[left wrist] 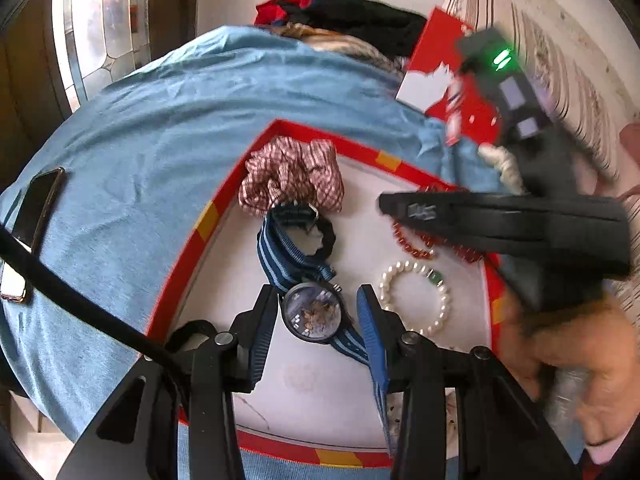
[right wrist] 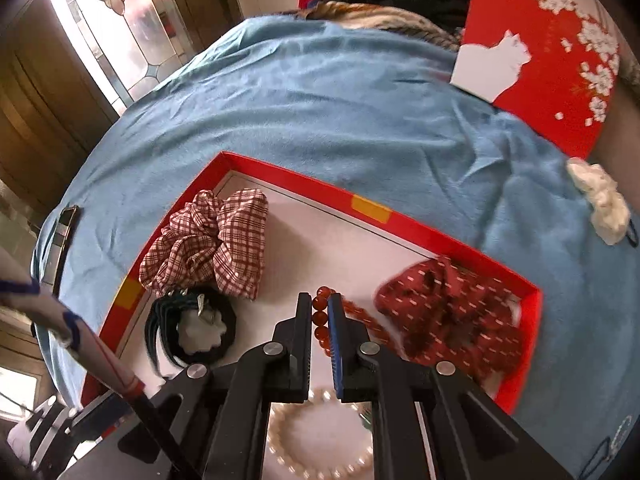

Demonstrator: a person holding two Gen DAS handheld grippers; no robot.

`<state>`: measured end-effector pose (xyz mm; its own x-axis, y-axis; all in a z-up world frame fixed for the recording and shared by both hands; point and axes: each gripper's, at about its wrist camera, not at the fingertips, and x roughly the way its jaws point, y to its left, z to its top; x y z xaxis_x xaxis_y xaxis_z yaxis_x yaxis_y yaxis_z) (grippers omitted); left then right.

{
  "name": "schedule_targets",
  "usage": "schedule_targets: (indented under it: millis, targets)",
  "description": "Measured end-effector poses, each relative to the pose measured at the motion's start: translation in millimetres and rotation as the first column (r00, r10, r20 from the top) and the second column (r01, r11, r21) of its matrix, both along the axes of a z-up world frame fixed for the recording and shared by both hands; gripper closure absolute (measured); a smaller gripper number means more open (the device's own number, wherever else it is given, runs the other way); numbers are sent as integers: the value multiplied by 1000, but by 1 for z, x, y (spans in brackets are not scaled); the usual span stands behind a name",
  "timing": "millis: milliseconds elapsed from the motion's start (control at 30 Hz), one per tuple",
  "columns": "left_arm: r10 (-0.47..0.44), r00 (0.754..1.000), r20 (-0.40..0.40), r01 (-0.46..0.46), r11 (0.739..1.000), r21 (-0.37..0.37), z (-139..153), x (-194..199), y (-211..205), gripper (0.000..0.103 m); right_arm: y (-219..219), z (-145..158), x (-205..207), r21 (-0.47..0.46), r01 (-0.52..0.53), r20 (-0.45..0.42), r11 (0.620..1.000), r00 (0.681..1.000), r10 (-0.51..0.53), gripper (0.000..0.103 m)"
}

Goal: Organize jewelry
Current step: 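Carry the watch and red bead bracelet into the tray and open both tools, then move both tools back to the black cord and white bead bracelet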

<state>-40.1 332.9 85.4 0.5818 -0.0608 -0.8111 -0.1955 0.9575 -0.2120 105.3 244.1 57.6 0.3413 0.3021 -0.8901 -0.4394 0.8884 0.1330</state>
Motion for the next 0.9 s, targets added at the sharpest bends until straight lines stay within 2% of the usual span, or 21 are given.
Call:
schedule_targets:
  millis: [67, 133, 167, 267, 400, 533, 733, 900]
  targets:
    - [10, 1000, 26, -9, 999, -33, 4, -4, 7, 62, 3, -3, 4, 12, 9, -22, 1000, 1000, -9, 86]
    - [37, 999, 38, -36, 999, -37, 6, -8, 12, 61, 1, 0, 6, 40, 22, -30, 999, 999, -21, 68]
    - [55, 998, 40, -54, 998, -32, 7, -9, 15, 61, -2, 4, 5, 60, 30, -25, 998, 999, -29, 64]
    - [122, 991, 51, -121, 992, -39, 10, -12, 28, 61, -14, 18, 0, 78, 47, -3, 996, 999, -47, 62]
    - [200, 978, 64, -195, 978, -72, 11, -16, 43, 59, -51, 39, -15, 80, 75, 44, 994, 996, -79, 60]
    - [222, 972, 73, -216, 973, -81, 12, -17, 44, 59, -108, 55, -36, 57, 131, 106, 990, 985, -136, 56]
    - [163, 983, 88, -162, 987, -17, 15, -18, 13, 59, -236, 64, -82, 63, 295, 137, 953, 944, -301, 55]
    - [122, 982, 147, -121, 993, -16, 24, -25, -21, 59, -362, 59, -125, 9, 472, 155, 881, 870, -468, 51]
